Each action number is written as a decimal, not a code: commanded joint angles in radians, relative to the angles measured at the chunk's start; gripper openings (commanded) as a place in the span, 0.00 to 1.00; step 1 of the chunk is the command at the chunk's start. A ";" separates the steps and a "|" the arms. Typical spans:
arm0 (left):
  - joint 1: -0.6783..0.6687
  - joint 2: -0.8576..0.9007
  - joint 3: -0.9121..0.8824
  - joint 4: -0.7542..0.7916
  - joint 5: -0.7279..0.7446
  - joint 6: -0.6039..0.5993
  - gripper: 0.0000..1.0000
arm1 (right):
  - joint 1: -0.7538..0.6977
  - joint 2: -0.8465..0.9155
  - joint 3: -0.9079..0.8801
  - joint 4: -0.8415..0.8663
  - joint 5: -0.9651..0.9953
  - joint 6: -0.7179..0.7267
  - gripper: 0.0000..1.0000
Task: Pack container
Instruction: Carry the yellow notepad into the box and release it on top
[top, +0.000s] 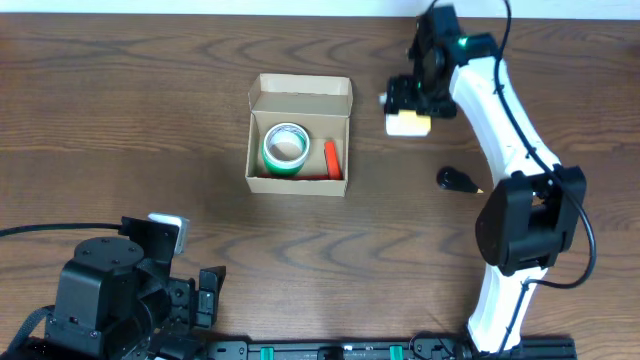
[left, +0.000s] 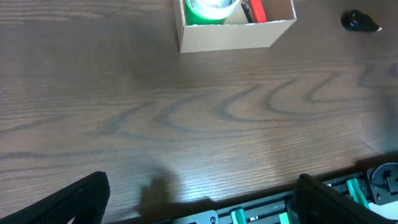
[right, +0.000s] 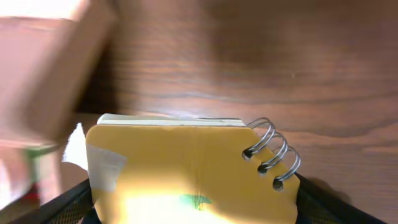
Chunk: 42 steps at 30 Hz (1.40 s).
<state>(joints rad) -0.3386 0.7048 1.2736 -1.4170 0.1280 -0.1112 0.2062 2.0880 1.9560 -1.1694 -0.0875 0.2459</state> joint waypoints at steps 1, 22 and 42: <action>-0.002 0.001 0.000 -0.003 0.003 -0.005 0.95 | 0.076 0.010 0.133 -0.051 -0.029 0.012 0.80; -0.002 0.001 0.000 -0.003 0.002 -0.005 0.95 | 0.516 0.107 0.214 0.011 0.091 0.354 0.78; -0.002 0.001 0.000 -0.003 0.003 -0.005 0.95 | 0.534 0.206 0.208 0.081 0.192 0.389 0.99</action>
<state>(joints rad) -0.3386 0.7048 1.2736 -1.4166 0.1280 -0.1112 0.7383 2.2623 2.1574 -1.0904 0.0666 0.6281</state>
